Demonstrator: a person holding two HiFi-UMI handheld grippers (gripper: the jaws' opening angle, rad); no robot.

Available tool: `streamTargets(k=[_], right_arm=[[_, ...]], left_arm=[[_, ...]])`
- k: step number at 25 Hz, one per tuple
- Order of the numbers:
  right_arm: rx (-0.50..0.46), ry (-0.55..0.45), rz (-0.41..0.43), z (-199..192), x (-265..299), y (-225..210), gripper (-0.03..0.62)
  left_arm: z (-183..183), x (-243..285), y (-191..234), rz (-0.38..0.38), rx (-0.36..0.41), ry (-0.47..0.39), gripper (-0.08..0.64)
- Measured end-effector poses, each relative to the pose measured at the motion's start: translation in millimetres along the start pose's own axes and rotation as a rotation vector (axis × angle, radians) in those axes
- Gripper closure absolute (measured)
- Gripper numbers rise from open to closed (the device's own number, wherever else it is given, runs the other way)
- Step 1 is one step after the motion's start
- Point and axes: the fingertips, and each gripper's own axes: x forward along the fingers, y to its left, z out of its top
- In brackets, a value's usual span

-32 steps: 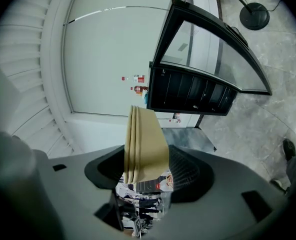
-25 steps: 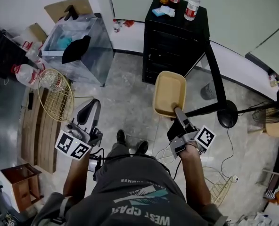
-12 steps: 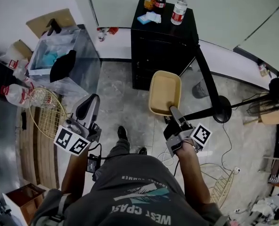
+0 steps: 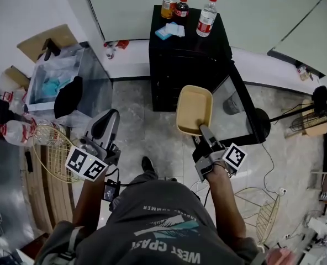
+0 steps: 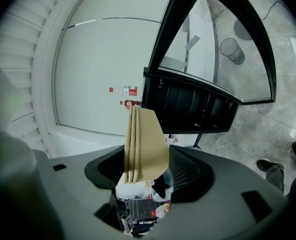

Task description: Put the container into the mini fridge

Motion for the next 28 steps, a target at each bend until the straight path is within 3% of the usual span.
streamTargets(k=[12,20,28], right_arm=[[0.002,-0.076,-0.062,0,56,-12,0.321],[0.024,-0.063,-0.087,5,92,-28,0.321],[0.017,-0.047,-0.154,34,137,-69,0.321]], left_arm=[[-1,27,57,-0.084,-0.037,0.01,0.535],[-9,33,73,-0.077,-0.059,0.022,0.535],[-15,44,97,-0.009,-0.051,0.031,0.535]])
